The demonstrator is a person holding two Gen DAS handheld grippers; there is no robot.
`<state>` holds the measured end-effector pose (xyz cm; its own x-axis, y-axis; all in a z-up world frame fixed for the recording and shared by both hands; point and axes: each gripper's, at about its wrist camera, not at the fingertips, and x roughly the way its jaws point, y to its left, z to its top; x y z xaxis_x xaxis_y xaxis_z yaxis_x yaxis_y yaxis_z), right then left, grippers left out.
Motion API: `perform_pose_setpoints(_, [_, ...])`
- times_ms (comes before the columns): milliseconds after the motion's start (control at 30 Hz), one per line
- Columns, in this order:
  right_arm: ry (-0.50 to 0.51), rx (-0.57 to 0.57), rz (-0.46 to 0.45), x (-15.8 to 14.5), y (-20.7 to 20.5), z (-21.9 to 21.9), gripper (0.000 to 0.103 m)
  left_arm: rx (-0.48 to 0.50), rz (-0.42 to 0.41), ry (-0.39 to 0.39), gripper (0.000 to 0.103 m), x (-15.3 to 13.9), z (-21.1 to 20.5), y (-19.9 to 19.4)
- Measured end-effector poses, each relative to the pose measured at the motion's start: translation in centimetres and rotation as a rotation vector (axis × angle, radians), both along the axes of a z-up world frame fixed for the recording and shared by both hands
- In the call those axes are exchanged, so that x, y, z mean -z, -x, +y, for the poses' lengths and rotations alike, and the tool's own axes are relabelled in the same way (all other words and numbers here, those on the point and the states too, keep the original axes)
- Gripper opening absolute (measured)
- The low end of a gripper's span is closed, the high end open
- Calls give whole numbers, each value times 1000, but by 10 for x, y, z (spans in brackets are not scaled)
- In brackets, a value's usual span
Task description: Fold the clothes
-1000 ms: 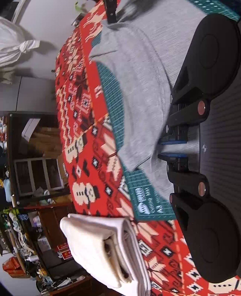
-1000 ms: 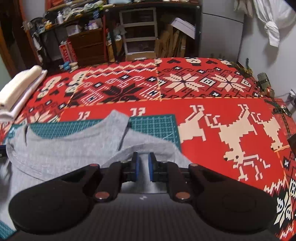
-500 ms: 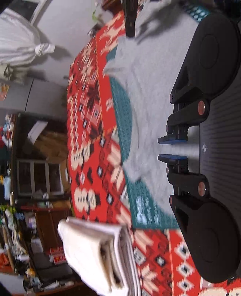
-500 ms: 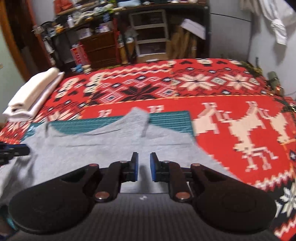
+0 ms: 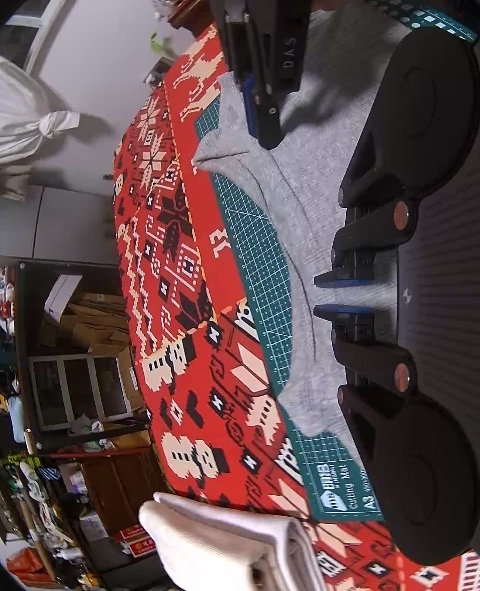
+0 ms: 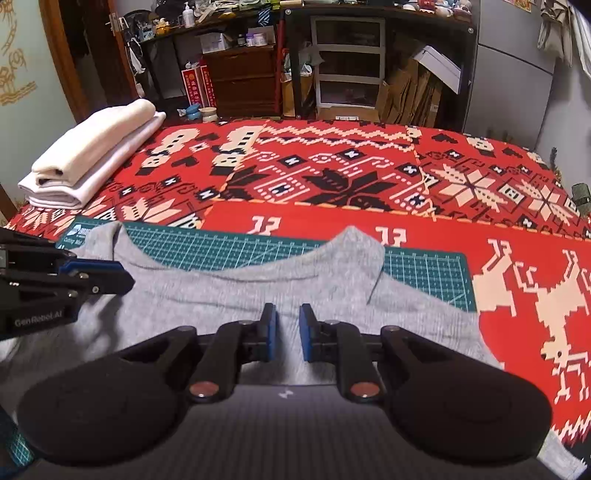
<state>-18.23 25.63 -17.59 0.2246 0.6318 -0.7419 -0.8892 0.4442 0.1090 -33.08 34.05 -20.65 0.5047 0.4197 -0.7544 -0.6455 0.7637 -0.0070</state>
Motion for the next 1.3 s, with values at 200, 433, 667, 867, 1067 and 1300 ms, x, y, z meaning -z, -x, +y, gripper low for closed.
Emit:
perform_pose_setpoints(200, [4, -6, 12, 0, -2, 9, 16, -28, -31, 28, 10, -5, 3, 7])
perform_pose_setpoints(433, [19, -7, -3, -6, 2, 14, 17, -40, -33, 34, 10, -6, 3, 11])
perform_pose_setpoints(667, [-15, -78, 2, -21, 23, 14, 17, -33, -85, 76, 10, -11, -6, 20])
perform_pose_setpoints(867, [44, -73, -1, -2, 26, 28, 17, -79, -57, 75, 10, -3, -5, 29])
perform_pose_setpoints(1067, [19, -37, 16, -1, 25, 27, 18, -87, -79, 65, 10, -13, 1, 50])
perform_pose_setpoints(1300, [-20, -2, 29, -14, 22, -3, 18, -100, -39, 61, 10, 2, 15, 47])
